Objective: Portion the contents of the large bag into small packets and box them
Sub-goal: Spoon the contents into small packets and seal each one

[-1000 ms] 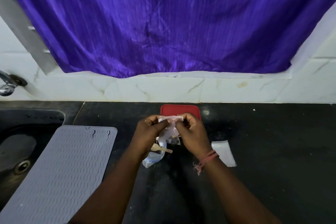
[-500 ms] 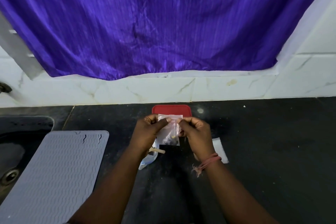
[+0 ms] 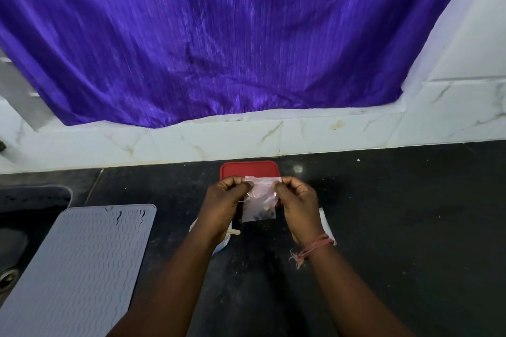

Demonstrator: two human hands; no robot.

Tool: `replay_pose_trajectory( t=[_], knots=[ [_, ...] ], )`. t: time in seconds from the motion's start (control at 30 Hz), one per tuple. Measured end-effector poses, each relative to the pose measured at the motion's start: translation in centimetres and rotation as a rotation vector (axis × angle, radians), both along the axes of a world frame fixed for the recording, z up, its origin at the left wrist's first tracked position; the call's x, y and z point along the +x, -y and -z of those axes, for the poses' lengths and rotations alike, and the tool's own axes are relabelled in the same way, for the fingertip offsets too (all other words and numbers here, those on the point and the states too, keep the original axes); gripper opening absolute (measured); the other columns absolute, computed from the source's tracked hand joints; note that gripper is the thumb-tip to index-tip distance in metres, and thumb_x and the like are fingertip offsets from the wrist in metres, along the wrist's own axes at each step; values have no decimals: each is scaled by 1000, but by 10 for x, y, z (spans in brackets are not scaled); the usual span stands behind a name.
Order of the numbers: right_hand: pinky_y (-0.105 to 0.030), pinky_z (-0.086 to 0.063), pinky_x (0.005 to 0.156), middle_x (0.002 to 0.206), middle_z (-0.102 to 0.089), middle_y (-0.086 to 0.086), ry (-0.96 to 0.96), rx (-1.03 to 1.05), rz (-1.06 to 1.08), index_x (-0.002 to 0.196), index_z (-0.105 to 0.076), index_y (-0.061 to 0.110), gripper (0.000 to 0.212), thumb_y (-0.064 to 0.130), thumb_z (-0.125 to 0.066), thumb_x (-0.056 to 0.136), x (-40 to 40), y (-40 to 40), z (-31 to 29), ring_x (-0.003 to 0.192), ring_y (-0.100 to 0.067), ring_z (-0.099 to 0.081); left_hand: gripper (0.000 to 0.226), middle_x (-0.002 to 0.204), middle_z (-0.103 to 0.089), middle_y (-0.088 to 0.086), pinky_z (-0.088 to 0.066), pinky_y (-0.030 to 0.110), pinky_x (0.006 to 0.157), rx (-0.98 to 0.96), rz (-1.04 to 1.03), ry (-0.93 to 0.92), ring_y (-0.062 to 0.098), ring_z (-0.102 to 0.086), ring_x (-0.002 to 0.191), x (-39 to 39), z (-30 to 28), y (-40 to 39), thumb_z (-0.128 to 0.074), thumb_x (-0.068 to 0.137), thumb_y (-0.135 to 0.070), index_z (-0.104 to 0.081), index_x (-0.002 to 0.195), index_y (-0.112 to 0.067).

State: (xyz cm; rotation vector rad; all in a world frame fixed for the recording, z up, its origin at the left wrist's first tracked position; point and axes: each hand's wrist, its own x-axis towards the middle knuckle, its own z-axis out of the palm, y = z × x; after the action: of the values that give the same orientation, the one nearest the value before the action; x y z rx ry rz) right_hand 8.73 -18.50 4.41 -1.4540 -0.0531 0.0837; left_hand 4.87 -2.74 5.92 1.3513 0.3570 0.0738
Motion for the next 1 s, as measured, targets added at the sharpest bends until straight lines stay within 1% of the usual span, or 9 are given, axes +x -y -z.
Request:
replay_pose_trajectory(
  t=[0.07,0.23,0.37,0.47,0.53,0.6,0.7,0.83,1.0],
  knots=[
    [-34,-52,68,78,-66,-23,3,16,7,89,-71,0,10,7,-65,93,-2,2,1,70,-21,-59,14,77,-71,14,-52,32,63,17,-35,-12,23,-65,67,-1,2,1,-68,92,-13,-75,92,0],
    [-31,-53,64,75,-68,-25,-43,-6,17,82,-76,3,6,4,-73,87,-4,16,9,64,-21,-57,14,66,-66,9,-47,24,50,13,-54,-45,15,-57,52,-3,10,4,-72,89,-8,-74,89,5],
    [-32,-51,65,71,-67,-10,-133,-89,58,81,-74,5,11,4,-68,90,-2,25,33,66,-18,-57,11,64,-64,13,-43,26,51,-1,-54,-111,19,-54,54,-4,28,17,-76,86,-9,-76,77,-3],
    [-39,-53,71,76,-72,-8,-215,-194,78,80,-74,13,15,11,-65,92,-2,33,60,71,-17,-62,20,53,-56,3,-41,22,46,12,-72,-260,15,-49,48,4,51,35,-71,90,-10,-67,70,-9],
    [-44,-57,74,74,-73,-5,-253,-275,99,76,-73,18,16,17,-67,90,-1,38,80,69,-16,-63,14,59,-61,4,-45,23,50,-6,-49,-365,18,-56,53,12,67,46,-67,93,-16,-69,81,-8],
    [-48,-60,77,70,-72,-1,-289,-347,124,75,-73,21,14,21,-68,87,3,43,95,68,-17,-64,16,81,-74,11,-59,36,65,17,17,-429,29,-71,74,18,85,58,-65,92,-21,-74,95,-8],
    [-33,-56,80,78,-73,1,-301,-465,116,77,-73,19,14,13,-67,89,12,50,101,80,-20,-68,28,102,-77,18,-58,56,90,137,129,-477,35,-73,97,17,114,71,-73,76,-16,-77,103,-10],
    [-25,-49,80,90,-74,-2,-261,-679,31,88,-74,17,14,12,-62,91,23,59,112,92,-22,-68,25,91,-75,4,-62,38,81,284,106,-558,24,-72,91,7,119,84,-78,78,-1,-74,95,-18],
    [-31,-49,97,114,-69,-6,-22,-921,-89,118,-67,14,26,14,-57,93,21,60,113,107,-21,-63,35,97,-77,-4,-60,34,83,618,95,-563,14,-72,89,12,142,85,-78,71,-21,-73,105,-24]
  ],
)
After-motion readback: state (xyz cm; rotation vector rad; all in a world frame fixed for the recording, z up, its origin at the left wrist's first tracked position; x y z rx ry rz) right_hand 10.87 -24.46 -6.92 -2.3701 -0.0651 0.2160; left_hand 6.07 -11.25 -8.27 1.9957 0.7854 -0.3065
